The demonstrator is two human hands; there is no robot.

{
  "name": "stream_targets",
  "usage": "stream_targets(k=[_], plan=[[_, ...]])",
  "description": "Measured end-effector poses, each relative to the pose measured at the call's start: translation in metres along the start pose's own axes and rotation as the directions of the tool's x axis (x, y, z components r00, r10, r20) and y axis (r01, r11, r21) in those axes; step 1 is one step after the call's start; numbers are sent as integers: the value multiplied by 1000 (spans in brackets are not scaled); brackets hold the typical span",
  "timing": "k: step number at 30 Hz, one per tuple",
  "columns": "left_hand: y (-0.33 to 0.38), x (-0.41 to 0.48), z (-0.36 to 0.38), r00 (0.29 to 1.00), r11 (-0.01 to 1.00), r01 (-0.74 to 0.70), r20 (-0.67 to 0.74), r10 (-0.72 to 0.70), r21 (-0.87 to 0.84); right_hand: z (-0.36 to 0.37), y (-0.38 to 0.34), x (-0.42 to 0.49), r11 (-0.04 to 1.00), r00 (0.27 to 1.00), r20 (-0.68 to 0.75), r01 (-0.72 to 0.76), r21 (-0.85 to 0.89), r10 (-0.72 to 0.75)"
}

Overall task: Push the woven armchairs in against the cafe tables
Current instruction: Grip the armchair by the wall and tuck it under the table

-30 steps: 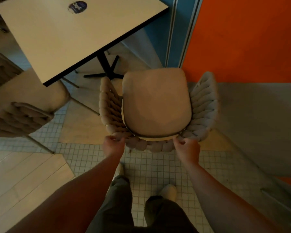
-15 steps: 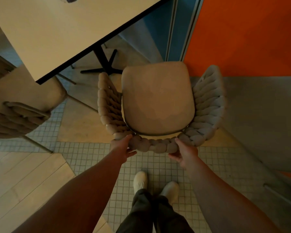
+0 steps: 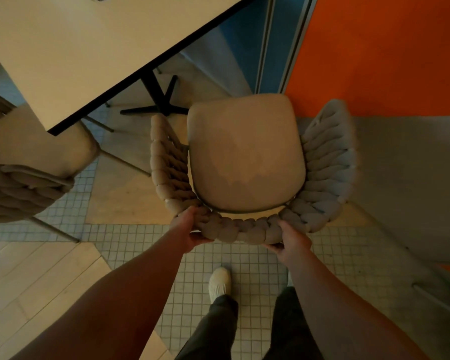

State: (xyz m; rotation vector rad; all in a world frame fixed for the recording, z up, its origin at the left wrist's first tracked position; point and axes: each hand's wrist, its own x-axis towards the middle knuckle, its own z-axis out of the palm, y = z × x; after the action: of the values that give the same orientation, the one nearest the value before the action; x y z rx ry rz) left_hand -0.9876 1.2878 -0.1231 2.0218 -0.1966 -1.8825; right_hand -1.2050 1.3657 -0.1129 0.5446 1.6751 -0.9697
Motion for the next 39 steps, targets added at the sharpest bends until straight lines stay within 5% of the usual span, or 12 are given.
stream_targets(k=[18, 33, 36, 39], plan=[[-39, -18, 61, 988, 973, -53, -153, 19, -224, -28, -73, 30, 978, 994, 84, 91, -186, -76], [-51, -22, 105, 984, 945, -66, -177, 9, -319, -27, -153, 72, 854, 959, 276, 197, -481, -66], [-57, -36, 89, 965, 994, -105, -247, 91, -42, -40, -161, 62, 654, 929, 317, 361, -665, -191], [-65, -54, 71, 814, 807, -199, -365, 452, 556, -54, -177, 52, -72, 799, 435, 448, -891, -415]])
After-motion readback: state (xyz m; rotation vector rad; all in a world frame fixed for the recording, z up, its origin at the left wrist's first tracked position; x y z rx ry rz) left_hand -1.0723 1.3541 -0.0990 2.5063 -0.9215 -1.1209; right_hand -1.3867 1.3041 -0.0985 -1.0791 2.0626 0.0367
